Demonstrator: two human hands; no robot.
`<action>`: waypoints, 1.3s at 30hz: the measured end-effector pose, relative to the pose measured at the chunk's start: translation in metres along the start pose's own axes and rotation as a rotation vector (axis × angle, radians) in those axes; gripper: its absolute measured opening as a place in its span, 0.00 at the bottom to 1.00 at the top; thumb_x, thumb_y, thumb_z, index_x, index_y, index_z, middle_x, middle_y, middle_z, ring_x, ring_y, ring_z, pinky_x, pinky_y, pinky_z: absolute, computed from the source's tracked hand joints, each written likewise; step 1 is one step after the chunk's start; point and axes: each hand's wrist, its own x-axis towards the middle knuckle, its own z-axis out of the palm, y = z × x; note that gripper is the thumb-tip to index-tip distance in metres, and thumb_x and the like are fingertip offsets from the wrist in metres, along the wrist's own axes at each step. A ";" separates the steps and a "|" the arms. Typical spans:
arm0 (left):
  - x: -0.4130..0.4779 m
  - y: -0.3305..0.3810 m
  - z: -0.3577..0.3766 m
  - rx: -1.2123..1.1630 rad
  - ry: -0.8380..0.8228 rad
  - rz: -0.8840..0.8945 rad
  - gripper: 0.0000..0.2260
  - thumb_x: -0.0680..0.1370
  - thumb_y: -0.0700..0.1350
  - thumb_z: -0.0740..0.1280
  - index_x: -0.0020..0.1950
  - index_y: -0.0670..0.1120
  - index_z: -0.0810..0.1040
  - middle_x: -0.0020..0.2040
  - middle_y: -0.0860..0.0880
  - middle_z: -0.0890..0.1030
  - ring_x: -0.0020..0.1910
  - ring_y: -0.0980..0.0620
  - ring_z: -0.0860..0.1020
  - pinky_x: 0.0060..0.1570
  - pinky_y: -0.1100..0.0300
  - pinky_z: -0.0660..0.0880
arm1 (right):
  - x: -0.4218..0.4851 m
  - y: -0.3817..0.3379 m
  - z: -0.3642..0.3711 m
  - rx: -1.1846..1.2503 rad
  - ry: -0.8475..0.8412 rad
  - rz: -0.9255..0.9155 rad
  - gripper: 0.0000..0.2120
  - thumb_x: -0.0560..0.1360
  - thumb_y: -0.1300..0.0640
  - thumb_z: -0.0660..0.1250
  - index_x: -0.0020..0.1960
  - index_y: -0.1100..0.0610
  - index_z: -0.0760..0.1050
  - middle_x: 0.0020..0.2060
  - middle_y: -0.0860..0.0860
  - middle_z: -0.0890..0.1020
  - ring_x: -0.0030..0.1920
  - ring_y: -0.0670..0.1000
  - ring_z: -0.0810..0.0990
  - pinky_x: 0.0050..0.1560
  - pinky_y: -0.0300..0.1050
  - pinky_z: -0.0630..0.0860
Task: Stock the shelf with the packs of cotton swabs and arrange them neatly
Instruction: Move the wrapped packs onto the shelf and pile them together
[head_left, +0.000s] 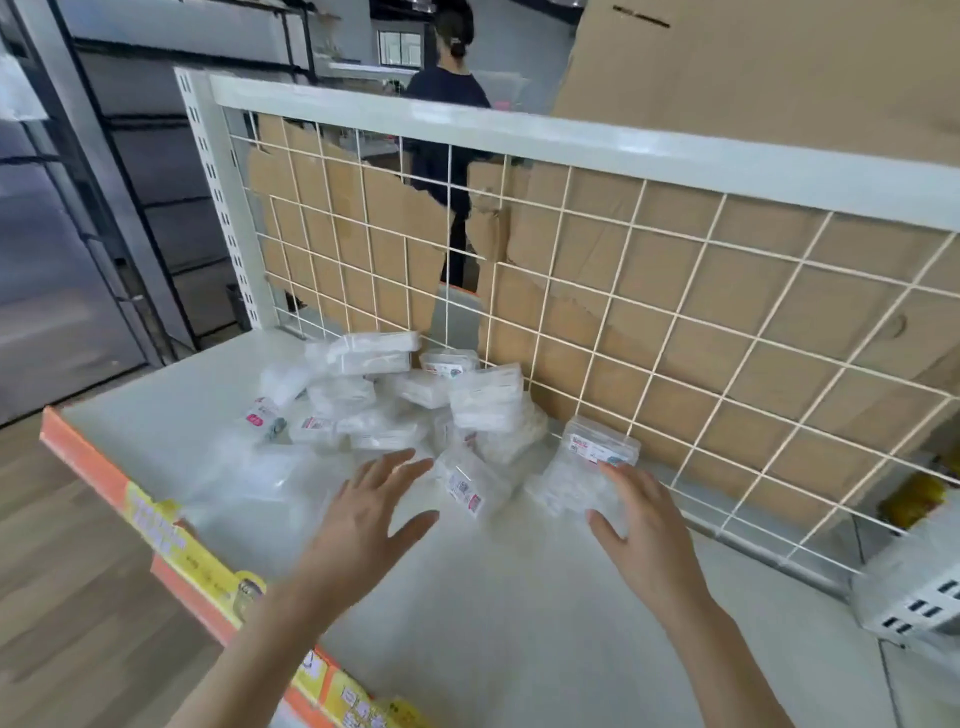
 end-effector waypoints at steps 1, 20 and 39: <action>0.011 0.004 0.009 0.020 -0.015 0.046 0.32 0.74 0.70 0.50 0.68 0.51 0.71 0.67 0.50 0.72 0.66 0.52 0.66 0.59 0.52 0.69 | 0.002 0.001 0.006 -0.031 -0.003 0.014 0.22 0.72 0.51 0.64 0.63 0.57 0.74 0.57 0.55 0.78 0.56 0.59 0.76 0.56 0.49 0.73; 0.022 0.008 0.032 -0.066 -0.113 0.032 0.24 0.70 0.52 0.74 0.64 0.53 0.74 0.70 0.47 0.64 0.64 0.44 0.70 0.58 0.53 0.69 | -0.031 -0.012 -0.009 0.014 -0.008 0.237 0.23 0.68 0.55 0.73 0.62 0.51 0.73 0.57 0.49 0.73 0.56 0.52 0.74 0.48 0.42 0.70; -0.146 0.016 -0.044 -0.256 0.016 0.149 0.24 0.66 0.62 0.64 0.60 0.56 0.72 0.63 0.46 0.71 0.55 0.41 0.75 0.48 0.48 0.75 | -0.256 -0.090 -0.103 0.003 0.305 0.420 0.23 0.65 0.62 0.77 0.58 0.53 0.76 0.50 0.50 0.74 0.43 0.50 0.75 0.42 0.34 0.69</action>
